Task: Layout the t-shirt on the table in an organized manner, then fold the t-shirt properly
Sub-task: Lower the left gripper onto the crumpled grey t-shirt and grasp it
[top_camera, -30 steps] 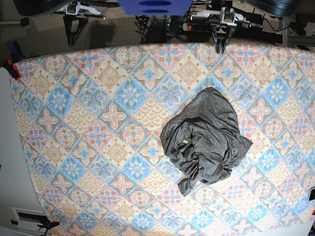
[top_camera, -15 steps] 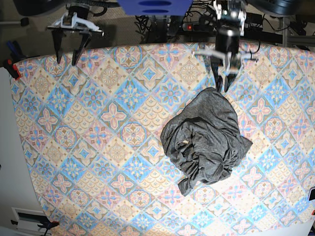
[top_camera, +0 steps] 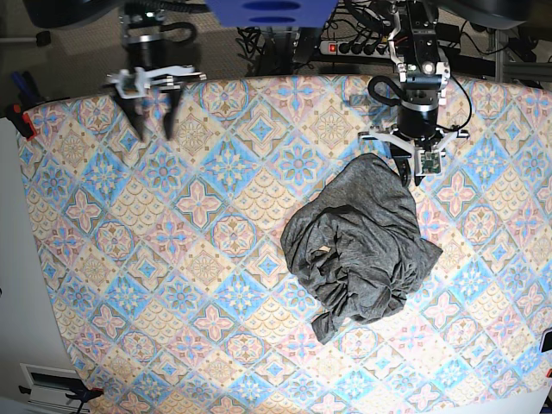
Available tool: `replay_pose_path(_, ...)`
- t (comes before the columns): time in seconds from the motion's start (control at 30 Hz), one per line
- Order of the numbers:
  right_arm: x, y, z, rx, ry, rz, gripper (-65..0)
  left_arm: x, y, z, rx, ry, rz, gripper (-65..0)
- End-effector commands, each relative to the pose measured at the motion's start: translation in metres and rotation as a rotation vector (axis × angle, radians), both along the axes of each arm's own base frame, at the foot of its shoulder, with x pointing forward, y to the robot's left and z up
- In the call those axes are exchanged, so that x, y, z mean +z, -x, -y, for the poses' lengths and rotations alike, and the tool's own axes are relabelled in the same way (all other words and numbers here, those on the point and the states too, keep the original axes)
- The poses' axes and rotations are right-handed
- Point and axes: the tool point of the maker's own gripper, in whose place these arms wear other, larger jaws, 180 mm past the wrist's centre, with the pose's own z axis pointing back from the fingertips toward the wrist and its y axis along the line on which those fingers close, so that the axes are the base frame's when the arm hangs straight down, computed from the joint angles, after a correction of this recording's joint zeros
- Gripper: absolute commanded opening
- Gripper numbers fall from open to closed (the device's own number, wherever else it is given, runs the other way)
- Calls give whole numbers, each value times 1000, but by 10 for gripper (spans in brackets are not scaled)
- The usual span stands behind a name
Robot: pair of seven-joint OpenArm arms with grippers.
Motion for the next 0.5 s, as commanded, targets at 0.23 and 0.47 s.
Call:
replay_pose_path(0.23, 23, -41, -45, 107, -68, 78, -366, 41, -62, -28, 37, -36, -23, -535)
replay_pose_path(0.47, 23, -44, -45, 110, -65, 76, -364, 59, -97, -4, -95, -53, -73, -535)
